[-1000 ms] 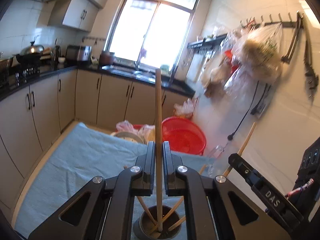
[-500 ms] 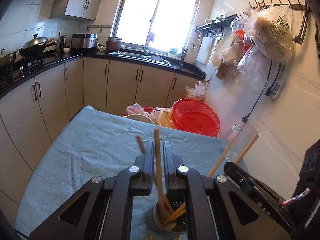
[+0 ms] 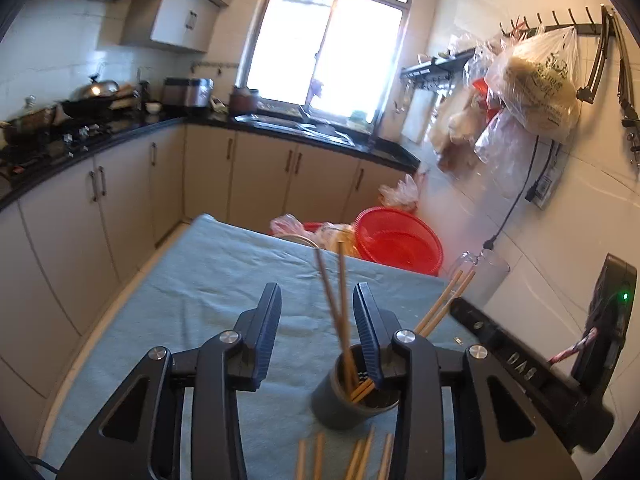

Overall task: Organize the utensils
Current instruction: 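Lower both chopsticks into the black holder and open both grippers, then move both open grippers back to the remaining chopsticks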

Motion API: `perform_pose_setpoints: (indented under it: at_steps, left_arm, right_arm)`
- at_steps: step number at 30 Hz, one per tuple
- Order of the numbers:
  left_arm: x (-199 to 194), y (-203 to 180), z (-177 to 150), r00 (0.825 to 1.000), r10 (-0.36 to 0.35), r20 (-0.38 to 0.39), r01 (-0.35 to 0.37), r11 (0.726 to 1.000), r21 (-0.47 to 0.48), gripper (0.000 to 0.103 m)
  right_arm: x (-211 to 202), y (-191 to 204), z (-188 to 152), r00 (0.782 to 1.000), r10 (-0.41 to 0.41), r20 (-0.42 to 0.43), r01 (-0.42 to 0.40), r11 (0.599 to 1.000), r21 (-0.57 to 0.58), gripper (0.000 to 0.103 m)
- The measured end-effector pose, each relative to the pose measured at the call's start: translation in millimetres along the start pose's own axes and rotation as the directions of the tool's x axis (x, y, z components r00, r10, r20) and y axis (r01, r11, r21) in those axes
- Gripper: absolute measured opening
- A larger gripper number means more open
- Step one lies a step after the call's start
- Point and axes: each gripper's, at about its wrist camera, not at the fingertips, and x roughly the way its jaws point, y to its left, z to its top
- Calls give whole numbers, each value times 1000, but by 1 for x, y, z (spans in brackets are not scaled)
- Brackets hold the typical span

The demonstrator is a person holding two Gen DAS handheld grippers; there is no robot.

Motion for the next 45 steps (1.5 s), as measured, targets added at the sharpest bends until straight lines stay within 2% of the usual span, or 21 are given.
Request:
perform_pose_setpoints:
  at_steps: [2, 6, 10, 14, 16, 18, 22, 28, 30, 31, 34, 35, 36, 40, 42, 44, 45]
  left_arm:
    - [-16, 5, -4, 1000, 15, 19, -15, 1000, 7, 49]
    - [-46, 19, -12, 997, 49, 61, -50, 999, 6, 62]
    - [-66, 33, -31, 993, 98, 65, -101, 994, 48, 77]
    - [-70, 48, -55, 990, 136, 28, -138, 987, 85, 81]
    - [-65, 56, -67, 987, 157, -26, -154, 983, 97, 81]
    - [-57, 64, -78, 985, 146, -88, -139, 987, 81, 81]
    - [-38, 64, -98, 975, 110, -193, -94, 992, 90, 81]
    - [-11, 46, -129, 950, 97, -296, -45, 983, 177, 81]
    - [-3, 40, -138, 941, 102, -323, -35, 978, 206, 79]
    - [3, 36, -144, 934, 107, -341, -30, 974, 224, 75]
    - [19, 29, -157, 911, 113, -397, -10, 968, 252, 50]
    - [24, 27, -160, 903, 111, -414, -3, 967, 254, 46]
    - [30, 25, -164, 895, 107, -434, 4, 969, 248, 46]
    - [42, 22, -171, 884, 86, -459, 22, 974, 224, 46]
    - [47, 19, -172, 883, 90, -461, 22, 973, 231, 41]
    - [51, 18, -174, 872, 117, -476, 9, 967, 254, 26]
    - [55, 17, -176, 864, 122, -489, 10, 966, 258, 26]
  right_arm:
    - [-15, 2, -2, 1000, -9, 13, 9, 1000, -13, 43]
    - [-40, 4, -12, 999, -35, 18, 35, 999, -34, 58]
    - [-54, -4, -35, 997, -71, -33, 69, 996, -55, 59]
    - [-60, -23, -71, 985, -121, -123, 114, 992, -58, 59]
    - [-60, -33, -89, 974, -141, -175, 133, 989, -59, 59]
    - [-58, -40, -109, 960, -144, -241, 131, 989, -72, 59]
    - [-54, -40, -139, 935, -118, -334, 89, 991, -100, 50]
    - [-45, -30, -160, 916, -115, -384, 66, 988, -137, 46]
    - [-41, -28, -166, 909, -117, -400, 60, 987, -152, 41]
    - [-40, -26, -169, 906, -117, -407, 57, 986, -156, 41]
    - [-32, -25, -176, 894, -130, -428, 58, 982, -177, 36]
    - [-30, -24, -178, 891, -135, -433, 60, 981, -183, 36]
    - [-27, -24, -180, 889, -140, -436, 62, 980, -187, 36]
    - [-19, -22, -181, 888, -153, -433, 69, 977, -204, 36]
    - [-16, -19, -180, 887, -161, -432, 72, 974, -214, 36]
    - [-13, -16, -180, 884, -190, -427, 92, 967, -239, 36]
    - [-12, -15, -181, 883, -205, -422, 103, 962, -253, 36]
